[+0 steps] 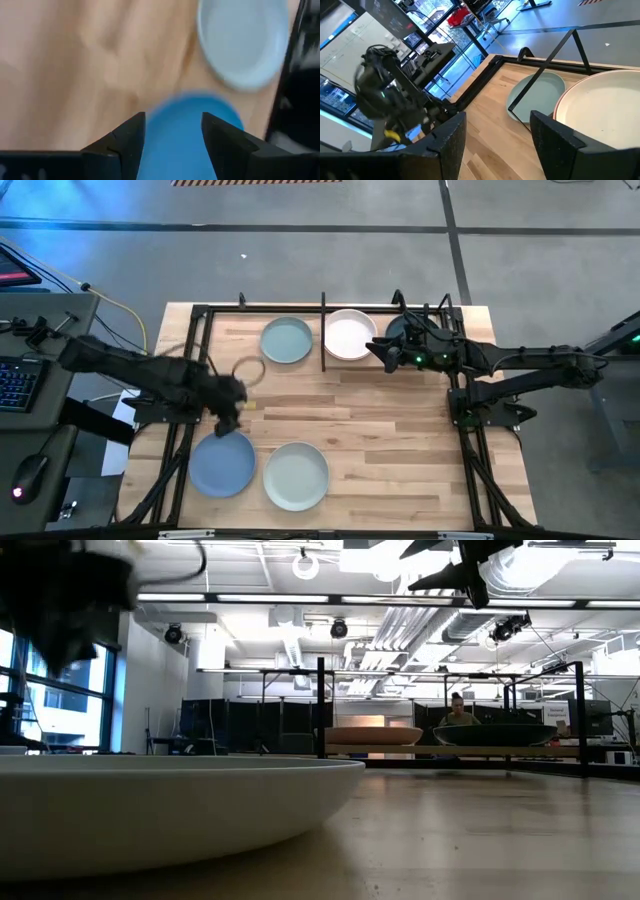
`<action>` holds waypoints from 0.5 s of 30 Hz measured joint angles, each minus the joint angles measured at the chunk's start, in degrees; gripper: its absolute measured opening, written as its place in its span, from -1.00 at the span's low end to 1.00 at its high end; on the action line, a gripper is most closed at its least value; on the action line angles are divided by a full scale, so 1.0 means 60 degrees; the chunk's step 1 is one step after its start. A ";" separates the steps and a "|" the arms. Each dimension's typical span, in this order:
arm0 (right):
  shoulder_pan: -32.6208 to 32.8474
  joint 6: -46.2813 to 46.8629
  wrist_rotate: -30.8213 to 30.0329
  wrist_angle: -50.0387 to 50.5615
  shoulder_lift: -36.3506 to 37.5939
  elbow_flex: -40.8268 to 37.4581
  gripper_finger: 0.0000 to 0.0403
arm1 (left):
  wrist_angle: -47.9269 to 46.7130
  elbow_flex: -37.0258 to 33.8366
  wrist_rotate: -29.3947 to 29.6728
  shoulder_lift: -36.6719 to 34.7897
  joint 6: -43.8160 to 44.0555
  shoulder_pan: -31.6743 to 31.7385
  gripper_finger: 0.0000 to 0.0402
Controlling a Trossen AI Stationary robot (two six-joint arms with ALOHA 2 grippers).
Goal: Place and stack plates onto a shelf
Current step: Stack the blue plate on top of the green plate on the shelf
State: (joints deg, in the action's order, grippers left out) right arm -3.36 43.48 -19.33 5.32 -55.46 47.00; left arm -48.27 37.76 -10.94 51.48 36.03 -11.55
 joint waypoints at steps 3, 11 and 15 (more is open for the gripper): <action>0.0000 0.0001 0.0000 0.0000 0.0000 0.0000 -0.01 | 0.0247 -0.0752 -0.0641 0.0520 0.0644 -0.0708 -0.08; -0.0004 0.0001 0.0000 0.0007 -0.0004 0.0000 -0.01 | 0.0771 -0.1073 0.1204 0.1409 0.0571 -0.1494 -0.08; 0.0000 0.0004 0.0000 0.0103 -0.0004 0.0000 -0.01 | 0.0852 -0.1068 0.1342 0.1465 0.0094 -0.1717 -0.08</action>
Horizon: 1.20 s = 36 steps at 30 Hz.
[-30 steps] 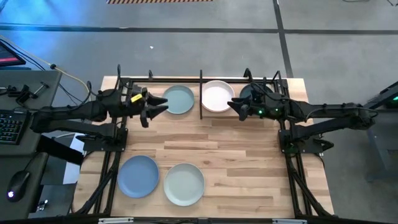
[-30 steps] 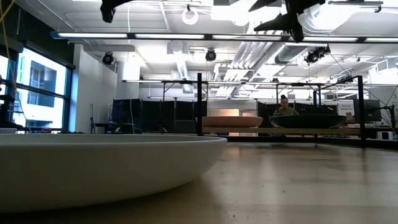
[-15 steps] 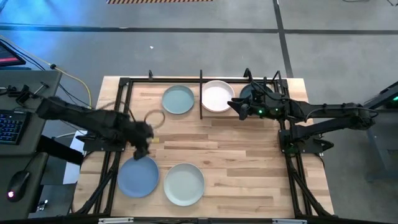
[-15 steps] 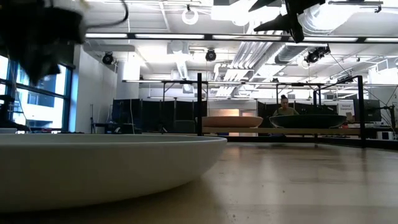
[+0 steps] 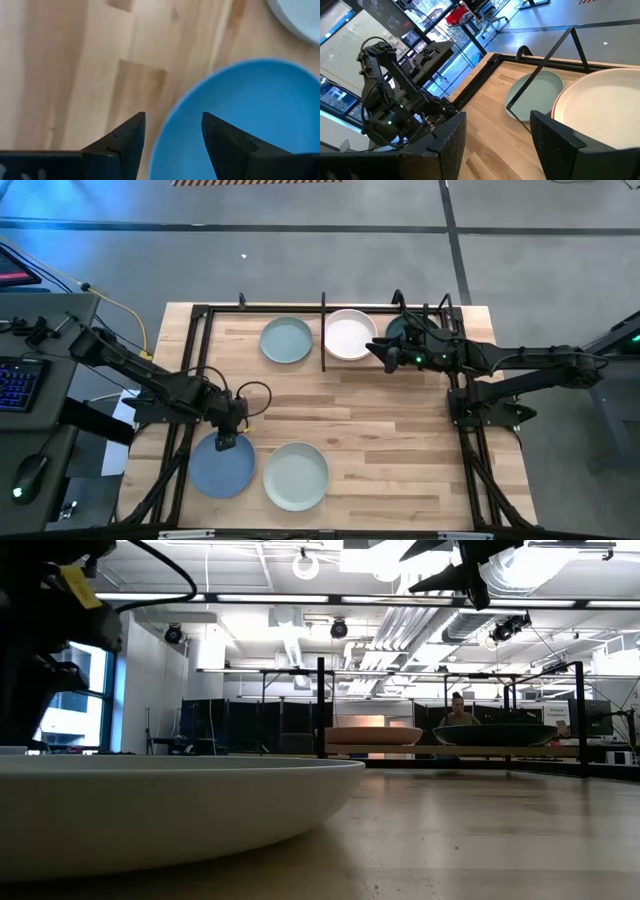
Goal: Place and stack plates onto a shelf
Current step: Stack the blue plate on top of the green plate on the shelf
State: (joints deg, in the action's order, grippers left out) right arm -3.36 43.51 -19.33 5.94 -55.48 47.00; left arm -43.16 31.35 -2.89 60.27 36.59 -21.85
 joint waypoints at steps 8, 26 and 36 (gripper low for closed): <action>0.0000 0.0025 0.0000 0.0341 -0.0004 0.0000 -0.01 | 0.0026 -0.0361 -0.0394 -0.0007 -0.0804 -0.0247 -0.08; 0.0000 -0.0004 0.0000 0.0498 -0.0004 -0.0004 -0.01 | 0.0658 -0.0805 -0.0449 -0.0004 -0.0458 -0.0243 -0.79; 0.0000 0.0243 0.0458 0.0512 -0.0004 -0.0004 -0.01 | -0.1576 0.0423 -0.0355 -0.0467 -0.0125 -0.0067 -0.98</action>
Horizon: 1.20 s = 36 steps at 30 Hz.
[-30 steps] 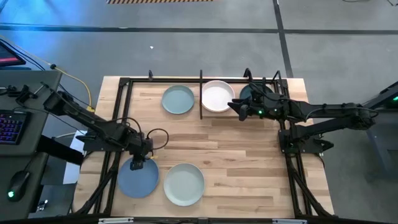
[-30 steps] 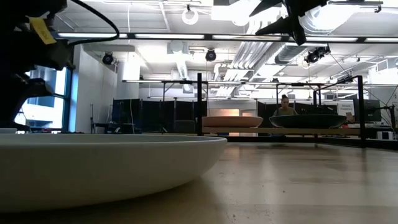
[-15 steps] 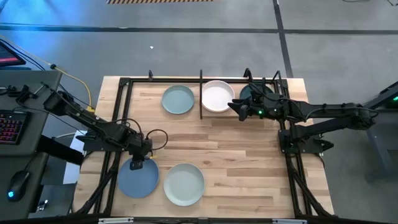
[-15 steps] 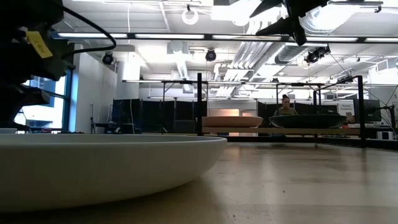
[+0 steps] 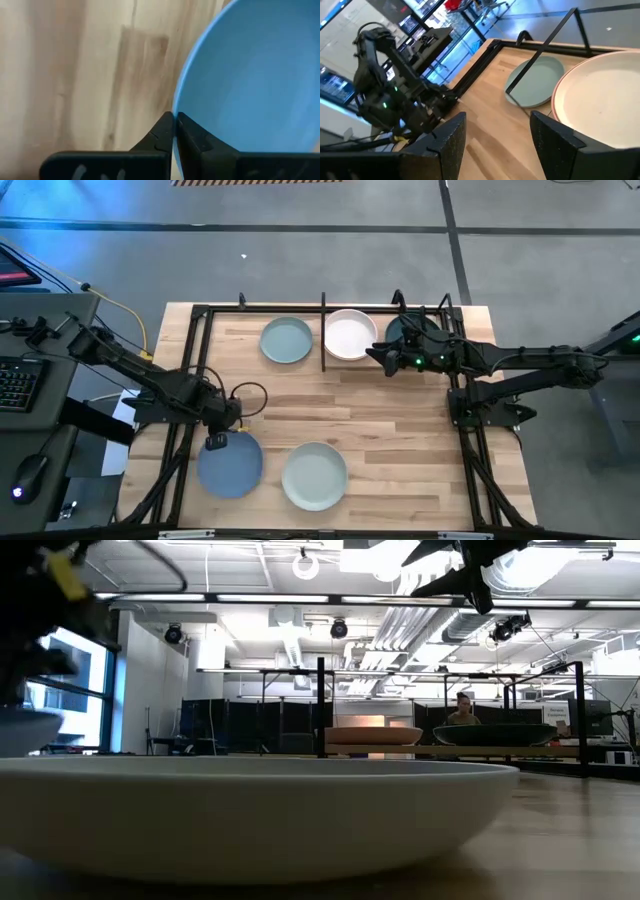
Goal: Place and stack plates onto a shelf
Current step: Stack the blue plate on top of the green plate on the shelf
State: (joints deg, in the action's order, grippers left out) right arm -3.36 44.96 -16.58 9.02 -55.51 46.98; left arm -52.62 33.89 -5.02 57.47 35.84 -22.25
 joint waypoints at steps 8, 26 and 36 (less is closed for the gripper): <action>0.0000 0.0022 0.0166 -0.0030 0.0000 -0.0004 -0.01 | -0.0696 0.1310 0.0717 -0.0654 0.0168 0.0793 -0.99; 0.1050 0.3713 0.2756 -0.1738 -0.2501 -0.0004 -0.01 | 0.0054 0.4467 0.0959 0.2319 -0.0306 0.3076 -1.00; 0.1846 0.5554 0.2813 -0.2460 -0.4086 -0.0004 -0.01 | 0.1680 0.4954 0.0825 0.3781 -0.0763 0.3313 -1.00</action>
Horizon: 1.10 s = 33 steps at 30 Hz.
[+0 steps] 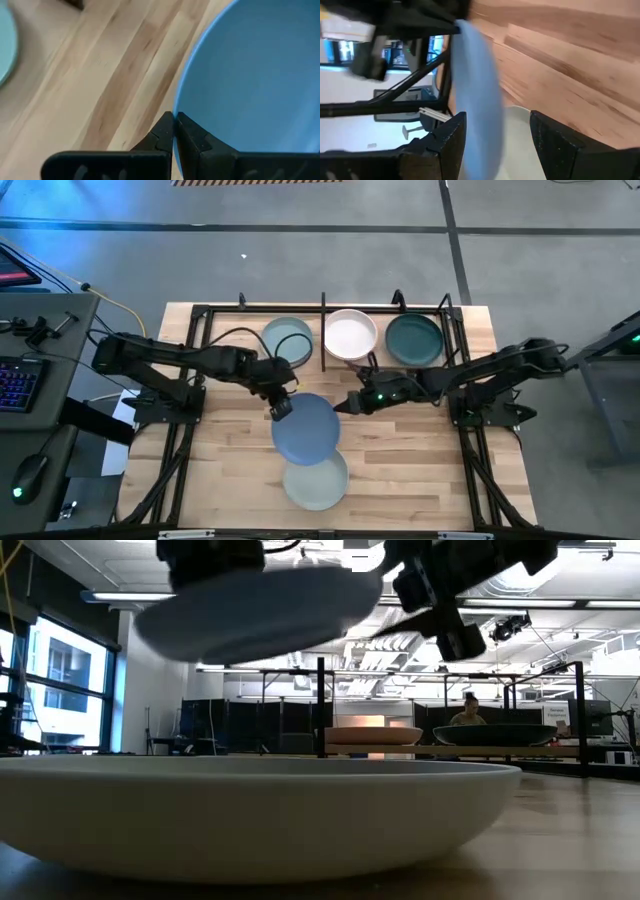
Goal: Place and stack plates onto a shelf
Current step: Stack the blue plate on top of the green plate on the shelf
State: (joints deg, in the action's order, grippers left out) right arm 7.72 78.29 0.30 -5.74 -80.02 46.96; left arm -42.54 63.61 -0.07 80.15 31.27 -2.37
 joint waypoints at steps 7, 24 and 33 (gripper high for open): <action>0.0100 0.0454 -0.0004 -0.0156 -0.0611 0.0000 -0.01 | 0.0502 0.0007 -0.0115 0.0023 0.0026 0.0205 -1.00; 0.0096 0.0270 -0.0213 -0.0233 -0.0573 0.0000 -0.59 | 0.0975 0.0006 -0.0119 0.0019 0.0009 0.0277 -0.96; 0.0096 0.0272 -0.0219 -0.0188 -0.0573 -0.0007 -0.97 | 0.1407 0.0007 -0.0139 -0.0003 -0.0175 0.0298 -0.85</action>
State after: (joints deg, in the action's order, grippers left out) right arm 8.29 79.92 -1.02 -6.87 -83.46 46.92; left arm -34.10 63.66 -0.90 80.14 30.21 -0.59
